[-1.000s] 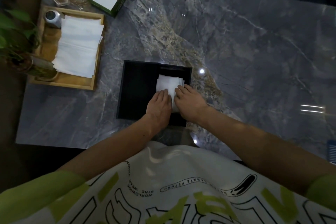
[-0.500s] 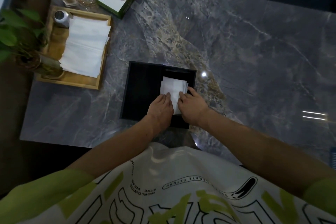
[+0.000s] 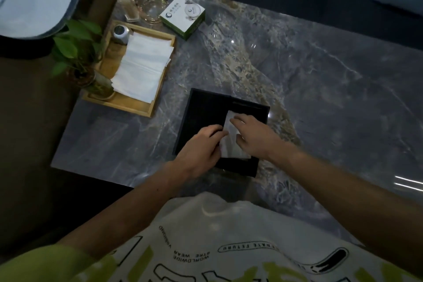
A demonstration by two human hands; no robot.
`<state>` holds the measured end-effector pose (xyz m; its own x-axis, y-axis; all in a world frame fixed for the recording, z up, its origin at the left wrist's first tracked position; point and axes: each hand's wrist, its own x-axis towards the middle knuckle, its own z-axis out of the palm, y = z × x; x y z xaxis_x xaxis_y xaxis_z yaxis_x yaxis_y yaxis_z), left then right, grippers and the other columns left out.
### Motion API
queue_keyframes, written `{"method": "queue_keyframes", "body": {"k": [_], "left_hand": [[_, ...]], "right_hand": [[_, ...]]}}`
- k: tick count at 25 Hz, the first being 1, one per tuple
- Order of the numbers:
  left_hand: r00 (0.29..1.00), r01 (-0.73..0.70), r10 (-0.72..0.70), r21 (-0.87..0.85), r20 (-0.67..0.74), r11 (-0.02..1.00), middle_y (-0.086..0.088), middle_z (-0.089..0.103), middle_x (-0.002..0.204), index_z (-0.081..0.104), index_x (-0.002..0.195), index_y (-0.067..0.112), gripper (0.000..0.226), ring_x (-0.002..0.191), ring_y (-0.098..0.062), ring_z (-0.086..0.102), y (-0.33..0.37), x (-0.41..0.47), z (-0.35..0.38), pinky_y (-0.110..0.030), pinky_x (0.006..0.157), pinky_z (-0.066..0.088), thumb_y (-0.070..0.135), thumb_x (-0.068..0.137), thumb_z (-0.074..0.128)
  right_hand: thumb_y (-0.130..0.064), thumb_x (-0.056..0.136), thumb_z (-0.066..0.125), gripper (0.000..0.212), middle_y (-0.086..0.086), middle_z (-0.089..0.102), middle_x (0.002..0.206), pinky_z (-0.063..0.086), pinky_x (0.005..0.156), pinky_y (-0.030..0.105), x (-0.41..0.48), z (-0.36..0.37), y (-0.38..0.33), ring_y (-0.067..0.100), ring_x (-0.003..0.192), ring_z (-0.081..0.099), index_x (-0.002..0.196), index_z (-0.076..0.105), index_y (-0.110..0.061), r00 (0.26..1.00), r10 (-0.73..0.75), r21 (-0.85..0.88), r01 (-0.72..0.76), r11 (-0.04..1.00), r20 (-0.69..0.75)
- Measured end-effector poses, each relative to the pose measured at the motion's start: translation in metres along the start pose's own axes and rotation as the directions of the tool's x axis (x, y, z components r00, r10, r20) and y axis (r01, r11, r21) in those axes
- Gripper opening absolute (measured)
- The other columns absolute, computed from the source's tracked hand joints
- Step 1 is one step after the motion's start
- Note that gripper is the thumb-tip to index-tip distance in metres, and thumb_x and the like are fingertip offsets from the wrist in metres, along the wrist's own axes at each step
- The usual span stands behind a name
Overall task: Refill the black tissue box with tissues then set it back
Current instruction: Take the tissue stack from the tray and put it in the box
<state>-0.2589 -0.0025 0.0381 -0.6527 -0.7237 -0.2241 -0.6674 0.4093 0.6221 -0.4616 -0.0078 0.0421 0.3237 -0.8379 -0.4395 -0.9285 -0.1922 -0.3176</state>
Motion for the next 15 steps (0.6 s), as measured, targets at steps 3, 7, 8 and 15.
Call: {"method": "queue_keyframes", "body": {"k": [3, 7, 8, 15], "left_hand": [[0.991, 0.044, -0.06, -0.131, -0.119, 0.99, -0.005, 0.048, 0.137, 0.049, 0.138, 0.014, 0.047, 0.125, -0.019, 0.047, -0.02, -0.009, -0.02, -0.03, 0.106, 0.04, 0.019, 0.091, 0.055], [0.927, 0.182, -0.239, -0.211, -0.288, 0.96, -0.012, 0.056, 0.126, 0.054, 0.131, 0.007, 0.045, 0.115, -0.024, 0.055, -0.059, -0.012, -0.056, -0.022, 0.099, 0.036, 0.011, 0.087, 0.061], [0.911, 0.198, -0.26, -0.214, -0.321, 0.957, -0.017, 0.057, 0.125, 0.054, 0.13, 0.003, 0.046, 0.115, -0.028, 0.055, -0.071, -0.01, -0.065, -0.025, 0.099, 0.037, 0.008, 0.086, 0.063], [0.809, 0.475, -0.534, -0.26, -0.247, 0.841, -0.019, 0.033, 0.15, 0.029, 0.147, 0.003, 0.062, 0.137, -0.031, 0.035, -0.153, 0.019, -0.127, -0.035, 0.111, 0.028, 0.015, 0.091, 0.053]], "right_hand": [[-0.017, 0.091, 0.052, 0.057, 0.015, 0.04, 0.146, 0.041, 0.104, 0.039, 0.02, -0.009, -0.023, 0.031, 0.13, 0.041, 0.145, 0.036, -0.006, 0.997, -0.043, 0.026, 0.045, 0.999, -0.058], [-0.017, 0.091, 0.052, 0.056, 0.012, 0.047, 0.14, 0.044, 0.101, 0.036, 0.052, -0.019, -0.061, 0.028, 0.128, 0.045, 0.143, 0.04, -0.005, 0.985, -0.035, 0.165, 0.064, 0.984, -0.17], [-0.018, 0.091, 0.052, 0.056, 0.012, 0.047, 0.139, 0.042, 0.102, 0.036, 0.061, -0.022, -0.07, 0.027, 0.128, 0.045, 0.144, 0.039, -0.006, 0.987, -0.004, 0.226, 0.041, 0.973, -0.163], [-0.009, 0.093, 0.056, 0.041, -0.003, 0.047, 0.087, 0.046, 0.059, 0.015, 0.143, -0.039, -0.134, 0.013, 0.074, 0.048, 0.131, 0.043, -0.003, 0.928, 0.369, 0.676, -0.301, 0.673, 0.046]]}}
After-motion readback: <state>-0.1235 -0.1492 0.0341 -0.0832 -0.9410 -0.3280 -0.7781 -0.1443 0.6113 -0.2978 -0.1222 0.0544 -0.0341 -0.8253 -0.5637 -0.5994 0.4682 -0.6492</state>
